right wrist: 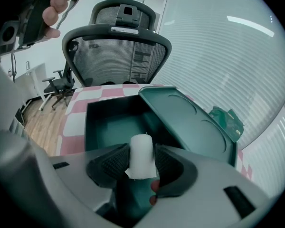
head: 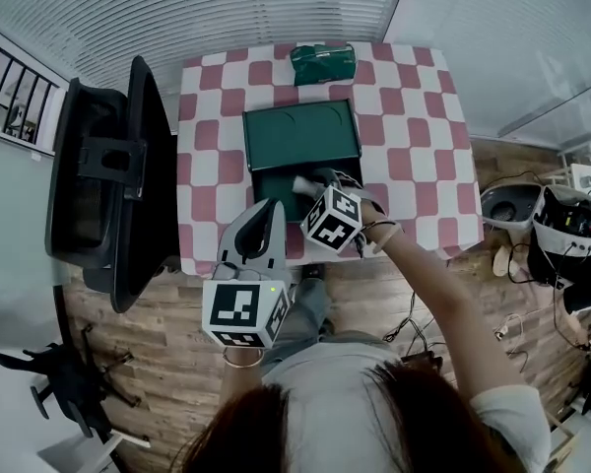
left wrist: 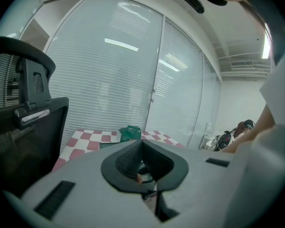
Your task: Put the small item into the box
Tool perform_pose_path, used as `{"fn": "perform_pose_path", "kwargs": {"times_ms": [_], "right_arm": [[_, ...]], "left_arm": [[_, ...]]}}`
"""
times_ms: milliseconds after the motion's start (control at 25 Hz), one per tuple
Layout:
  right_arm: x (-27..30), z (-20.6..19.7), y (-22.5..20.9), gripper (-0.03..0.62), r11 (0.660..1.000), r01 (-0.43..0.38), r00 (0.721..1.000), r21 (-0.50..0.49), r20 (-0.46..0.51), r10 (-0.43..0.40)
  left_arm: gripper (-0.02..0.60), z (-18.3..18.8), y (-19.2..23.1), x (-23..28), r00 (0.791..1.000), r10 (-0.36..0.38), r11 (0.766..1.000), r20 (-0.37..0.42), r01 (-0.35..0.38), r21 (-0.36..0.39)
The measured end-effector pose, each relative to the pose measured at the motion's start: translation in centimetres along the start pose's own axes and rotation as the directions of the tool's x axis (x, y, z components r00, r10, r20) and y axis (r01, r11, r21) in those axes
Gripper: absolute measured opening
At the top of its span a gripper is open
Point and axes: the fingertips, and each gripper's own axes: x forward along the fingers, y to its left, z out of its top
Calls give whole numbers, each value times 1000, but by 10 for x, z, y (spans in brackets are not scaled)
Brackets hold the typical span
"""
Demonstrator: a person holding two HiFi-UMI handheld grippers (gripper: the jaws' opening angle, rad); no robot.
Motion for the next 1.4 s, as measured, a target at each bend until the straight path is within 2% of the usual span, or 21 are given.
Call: {"fn": "perform_pose_path", "kwargs": {"times_ms": [720, 1400], "right_arm": [[-31, -2, 10, 186, 998, 33, 998, 55, 45, -35], [-84, 4, 19, 132, 979, 111, 978, 169, 157, -138]], "left_arm": [[6, 6, -12, -18, 999, 1, 1000, 33, -2, 22], [6, 10, -30, -50, 998, 16, 999, 67, -19, 51]]}}
